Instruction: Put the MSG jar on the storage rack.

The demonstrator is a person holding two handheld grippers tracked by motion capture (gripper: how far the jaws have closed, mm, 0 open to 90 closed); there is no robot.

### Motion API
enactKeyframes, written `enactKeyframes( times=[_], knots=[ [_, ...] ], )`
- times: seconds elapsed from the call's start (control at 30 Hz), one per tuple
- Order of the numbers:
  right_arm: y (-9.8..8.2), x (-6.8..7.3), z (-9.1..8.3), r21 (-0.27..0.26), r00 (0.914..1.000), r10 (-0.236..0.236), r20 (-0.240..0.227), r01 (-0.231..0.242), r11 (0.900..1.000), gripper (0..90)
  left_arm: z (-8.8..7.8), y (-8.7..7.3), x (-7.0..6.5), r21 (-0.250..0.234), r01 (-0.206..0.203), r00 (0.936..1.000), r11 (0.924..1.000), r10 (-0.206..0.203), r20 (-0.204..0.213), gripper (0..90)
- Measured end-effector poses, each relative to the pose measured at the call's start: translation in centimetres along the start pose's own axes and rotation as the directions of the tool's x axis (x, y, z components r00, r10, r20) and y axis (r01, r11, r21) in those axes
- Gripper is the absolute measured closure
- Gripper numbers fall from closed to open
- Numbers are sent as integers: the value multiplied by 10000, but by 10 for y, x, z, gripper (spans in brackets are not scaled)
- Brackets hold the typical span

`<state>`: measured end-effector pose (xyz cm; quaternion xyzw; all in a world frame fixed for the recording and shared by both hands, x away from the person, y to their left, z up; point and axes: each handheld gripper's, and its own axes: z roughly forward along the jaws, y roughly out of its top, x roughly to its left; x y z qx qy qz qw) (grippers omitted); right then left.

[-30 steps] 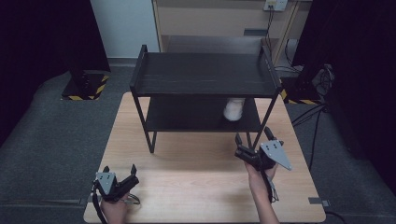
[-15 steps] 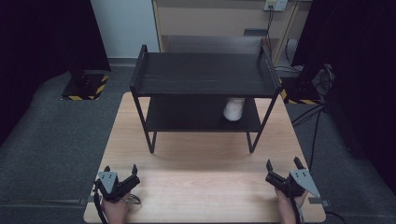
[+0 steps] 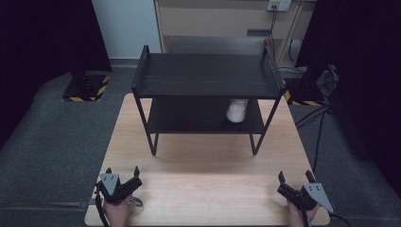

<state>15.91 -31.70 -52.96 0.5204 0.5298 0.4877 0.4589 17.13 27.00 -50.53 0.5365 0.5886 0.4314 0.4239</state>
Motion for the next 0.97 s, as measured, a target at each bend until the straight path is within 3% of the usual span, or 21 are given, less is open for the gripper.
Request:
enactKeyframes(
  times=[0.1, 0.33, 0.6, 0.97],
  knots=[
    [-1, 6, -1, -60, 9990, 0, 454, 3, 10000, 5, 0, 1, -1, 63, -5, 10000, 10000, 5, -22, 0],
    [0, 6, -1, 76, 9986, -463, 240, 461, 9989, 5, 2, 3, -2, 187, -128, 9999, 9997, 128, -31, 0],
    [0, 6, -1, 118, 9986, -463, 266, 460, 9989, 5, 1, 2, -2, 147, 118, 9998, 9998, -116, -132, 0],
    [3, 8, 0, 305, 9980, -548, 305, 538, 9981, 5, -1, 0, 2, 30, 202, 9998, 9998, -202, 34, 0]
  ],
)
